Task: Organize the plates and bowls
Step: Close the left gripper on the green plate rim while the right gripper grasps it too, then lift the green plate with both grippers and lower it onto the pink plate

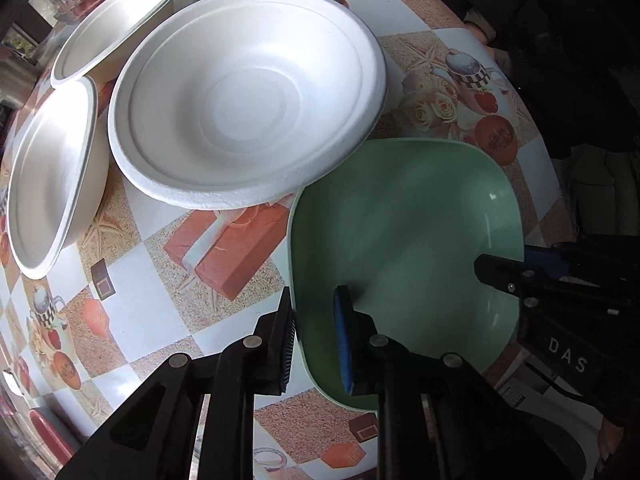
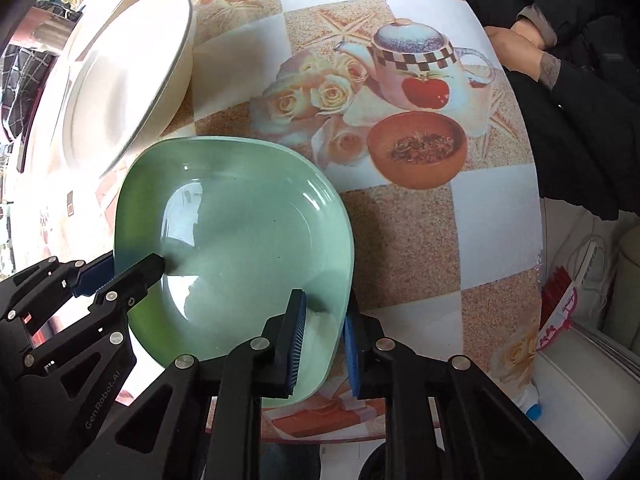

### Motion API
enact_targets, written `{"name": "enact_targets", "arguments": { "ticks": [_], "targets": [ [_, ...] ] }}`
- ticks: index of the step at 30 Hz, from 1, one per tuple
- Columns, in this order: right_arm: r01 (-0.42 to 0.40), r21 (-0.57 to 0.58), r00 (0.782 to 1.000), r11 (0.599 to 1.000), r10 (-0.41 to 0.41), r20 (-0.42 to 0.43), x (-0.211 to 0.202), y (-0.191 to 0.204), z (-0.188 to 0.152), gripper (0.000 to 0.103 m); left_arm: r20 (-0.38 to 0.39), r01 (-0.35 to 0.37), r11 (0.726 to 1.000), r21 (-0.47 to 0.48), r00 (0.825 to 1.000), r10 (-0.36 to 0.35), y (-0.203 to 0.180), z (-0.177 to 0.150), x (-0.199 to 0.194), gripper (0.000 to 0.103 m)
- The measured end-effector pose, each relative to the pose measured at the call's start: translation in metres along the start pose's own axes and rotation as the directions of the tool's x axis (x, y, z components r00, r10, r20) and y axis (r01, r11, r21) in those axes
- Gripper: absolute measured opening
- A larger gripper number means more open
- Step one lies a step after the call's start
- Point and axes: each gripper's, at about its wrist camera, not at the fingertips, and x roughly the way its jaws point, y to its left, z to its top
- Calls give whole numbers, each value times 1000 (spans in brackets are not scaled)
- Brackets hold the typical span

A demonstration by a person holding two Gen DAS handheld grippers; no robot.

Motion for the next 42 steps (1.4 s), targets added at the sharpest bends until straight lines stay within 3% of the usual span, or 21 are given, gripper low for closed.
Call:
{"name": "enact_targets", "arguments": {
  "ticks": [6, 15, 23, 27, 32, 42],
  "targets": [
    [6, -130, 999, 991, -11, -37, 11, 71, -27, 20, -18, -43, 999, -31, 999, 42, 54, -45, -5, 21],
    [-7, -300, 998, 954, -12, -61, 21, 189, -41, 20, -49, -127, 970, -209, 992, 120, 155, -101, -14, 22],
    [55, -385, 995, 921, -80, -51, 26, 244, -53, 21, -50, -137, 952, -273, 990, 128, 209, -139, -19, 22],
    [39, -360, 994, 932, -73, -80, 26, 244, -48, 21, -46, -153, 955, -254, 988, 146, 210, -142, -19, 22],
    [49, -356, 992, 933, -88, -93, 27, 243, -48, 21, -43, -134, 959, -250, 991, 127, 173, -120, -13, 22],
    [66, -349, 985, 935, -117, -126, 39, 247, -29, 21, -35, -144, 960, -240, 990, 139, 171, -118, -17, 22]
  ]
}}
